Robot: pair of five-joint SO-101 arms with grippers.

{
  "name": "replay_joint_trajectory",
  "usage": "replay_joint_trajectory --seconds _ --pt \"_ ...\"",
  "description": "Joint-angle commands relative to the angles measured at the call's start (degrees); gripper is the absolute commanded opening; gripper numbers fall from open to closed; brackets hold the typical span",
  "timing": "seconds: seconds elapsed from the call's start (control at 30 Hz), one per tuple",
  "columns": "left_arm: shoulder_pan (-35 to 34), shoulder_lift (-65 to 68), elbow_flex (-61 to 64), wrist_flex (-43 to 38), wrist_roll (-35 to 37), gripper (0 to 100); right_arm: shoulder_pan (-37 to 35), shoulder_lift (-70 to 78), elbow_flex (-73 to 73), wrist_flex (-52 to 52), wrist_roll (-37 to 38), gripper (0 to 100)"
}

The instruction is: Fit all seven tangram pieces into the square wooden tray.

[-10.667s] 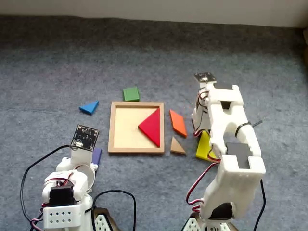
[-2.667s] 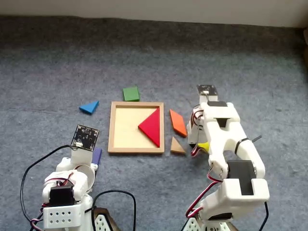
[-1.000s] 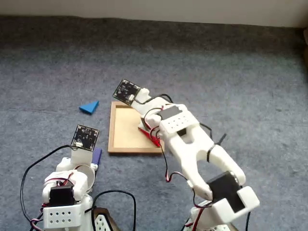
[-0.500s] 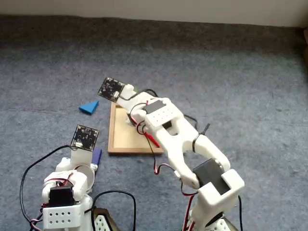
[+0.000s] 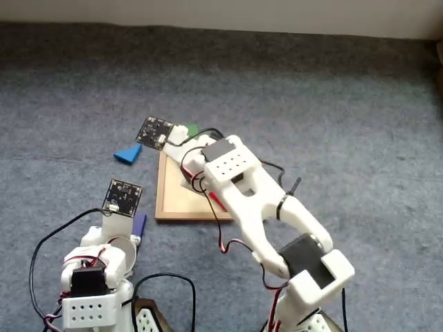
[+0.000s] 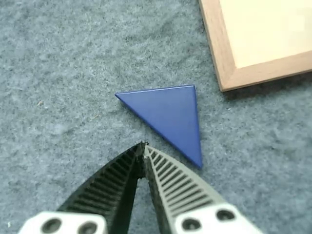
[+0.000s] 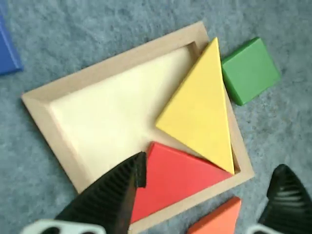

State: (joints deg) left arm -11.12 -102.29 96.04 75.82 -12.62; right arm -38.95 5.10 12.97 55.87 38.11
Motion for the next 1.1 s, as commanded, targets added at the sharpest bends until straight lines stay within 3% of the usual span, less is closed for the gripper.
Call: replay_joint_trajectory --seconds 0.0,0.17,0.27,0.7,1.07 --pt "-0.2 -1.5 1.1 0.3 0.2 1 -0.6 -11.1 -3.5 10.2 0.4 31.0" --pt "-0.2 -1.5 1.1 0.3 0.2 1 -0.8 -22.5 -1.9 18.2 0.2 8.7" --pt "-0.2 -1.5 1.1 0.3 0.2 1 -0.8 -27.5 2.7 18.9 -0.1 2.8" --pt "-0.2 -1.5 1.1 0.3 0.2 1 7.3 -43.3 20.4 7.4 -22.4 2.6" --pt "-0.2 -1.5 1.1 0.3 0.2 1 9.3 -50.9 34.2 -2.7 -24.7 2.6"
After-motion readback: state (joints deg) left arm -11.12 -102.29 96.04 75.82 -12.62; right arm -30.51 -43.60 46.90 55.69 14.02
